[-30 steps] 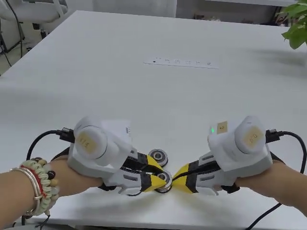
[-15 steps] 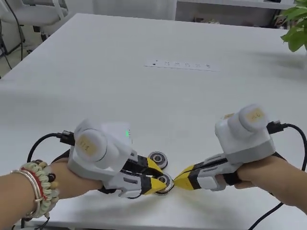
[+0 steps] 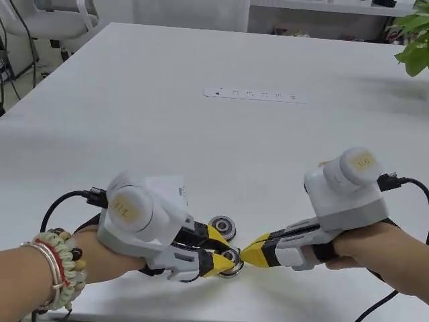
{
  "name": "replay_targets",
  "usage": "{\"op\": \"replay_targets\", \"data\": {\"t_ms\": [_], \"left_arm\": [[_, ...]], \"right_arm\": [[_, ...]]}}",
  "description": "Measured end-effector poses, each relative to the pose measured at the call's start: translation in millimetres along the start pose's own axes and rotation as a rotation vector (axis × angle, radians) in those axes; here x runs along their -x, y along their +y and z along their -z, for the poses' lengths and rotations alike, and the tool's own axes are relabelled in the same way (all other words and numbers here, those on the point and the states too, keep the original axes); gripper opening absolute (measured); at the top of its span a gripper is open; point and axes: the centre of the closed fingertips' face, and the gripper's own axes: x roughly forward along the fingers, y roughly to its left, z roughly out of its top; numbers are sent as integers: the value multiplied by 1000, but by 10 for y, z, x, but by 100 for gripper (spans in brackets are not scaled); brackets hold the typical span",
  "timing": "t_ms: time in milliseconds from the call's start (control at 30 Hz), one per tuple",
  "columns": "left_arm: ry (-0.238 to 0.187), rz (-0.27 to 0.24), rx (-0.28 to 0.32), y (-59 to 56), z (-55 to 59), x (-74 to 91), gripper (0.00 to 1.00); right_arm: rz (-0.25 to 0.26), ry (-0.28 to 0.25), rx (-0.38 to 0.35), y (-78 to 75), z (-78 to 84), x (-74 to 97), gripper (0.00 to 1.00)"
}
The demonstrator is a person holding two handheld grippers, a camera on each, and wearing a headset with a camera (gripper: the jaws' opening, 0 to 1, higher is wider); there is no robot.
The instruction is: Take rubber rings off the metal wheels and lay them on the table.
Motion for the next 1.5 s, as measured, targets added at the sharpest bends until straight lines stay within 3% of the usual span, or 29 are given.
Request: {"op": "replay_targets", "data": {"t_ms": [1500], "left_arm": [[-6, 0, 3, 2, 1, 1, 8]], "right_arm": [[-16, -19, 48, 80, -70, -38, 0]]}}
